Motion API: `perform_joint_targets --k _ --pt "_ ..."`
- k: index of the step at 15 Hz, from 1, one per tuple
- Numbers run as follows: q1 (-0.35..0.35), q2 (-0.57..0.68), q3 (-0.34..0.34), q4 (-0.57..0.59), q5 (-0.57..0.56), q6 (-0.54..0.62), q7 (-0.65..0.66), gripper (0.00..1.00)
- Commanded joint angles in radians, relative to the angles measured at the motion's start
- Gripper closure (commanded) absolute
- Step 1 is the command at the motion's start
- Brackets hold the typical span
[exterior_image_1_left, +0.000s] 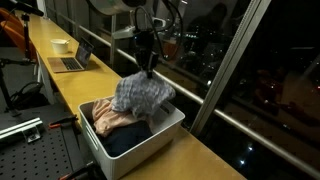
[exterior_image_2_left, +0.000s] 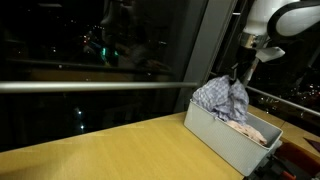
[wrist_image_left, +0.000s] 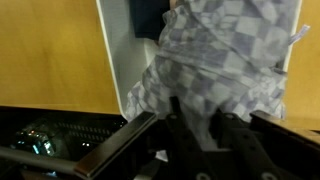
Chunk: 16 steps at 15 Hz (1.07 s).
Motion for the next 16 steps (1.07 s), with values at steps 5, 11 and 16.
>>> perform_joint_targets --k 5,11,16 --pt "0.034 -0.025 0.009 -0.074 0.054 0.007 -0.018 0.09" --pt "0.098 0.0 0.044 -0.063 0.031 0.012 0.03 0.0" --pt "0.112 0.0 0.052 -0.065 0.026 0.011 0.05 0.0"
